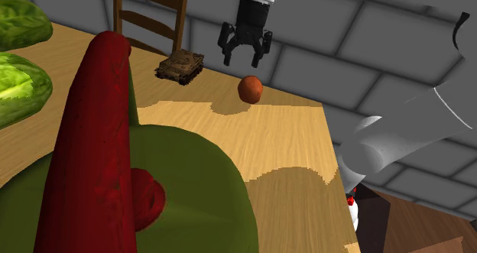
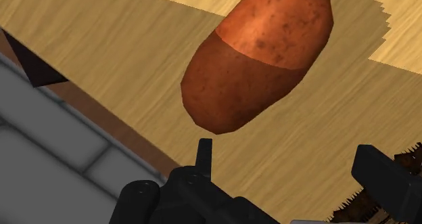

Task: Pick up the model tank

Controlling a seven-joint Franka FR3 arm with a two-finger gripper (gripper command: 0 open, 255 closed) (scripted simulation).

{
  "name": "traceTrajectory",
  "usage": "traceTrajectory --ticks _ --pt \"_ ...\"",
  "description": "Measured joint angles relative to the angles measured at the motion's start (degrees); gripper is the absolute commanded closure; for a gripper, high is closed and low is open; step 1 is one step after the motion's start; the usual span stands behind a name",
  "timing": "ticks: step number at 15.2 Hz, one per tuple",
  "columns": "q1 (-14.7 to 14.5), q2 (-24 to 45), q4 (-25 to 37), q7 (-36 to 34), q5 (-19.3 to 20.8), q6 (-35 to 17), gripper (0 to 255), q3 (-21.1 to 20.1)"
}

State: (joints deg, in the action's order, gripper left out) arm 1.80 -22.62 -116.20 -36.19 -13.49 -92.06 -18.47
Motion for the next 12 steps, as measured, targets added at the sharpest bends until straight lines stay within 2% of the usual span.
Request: traceTrajectory --ticks 3,7,10,12 --pt "0.3 5.7 6.8 -7.3 0.8 0.5 0 -3.2" --pt "0.1 16.0 18.4 -17.4 4.1 1.3 0 -7.3" --pt "-1.0 23.2 26.8 -24.7 7.3 2.7 0 -9.4" --pt "-2.9 29.7 34.7 -30.2 10.6 4.4 0 -10.7"
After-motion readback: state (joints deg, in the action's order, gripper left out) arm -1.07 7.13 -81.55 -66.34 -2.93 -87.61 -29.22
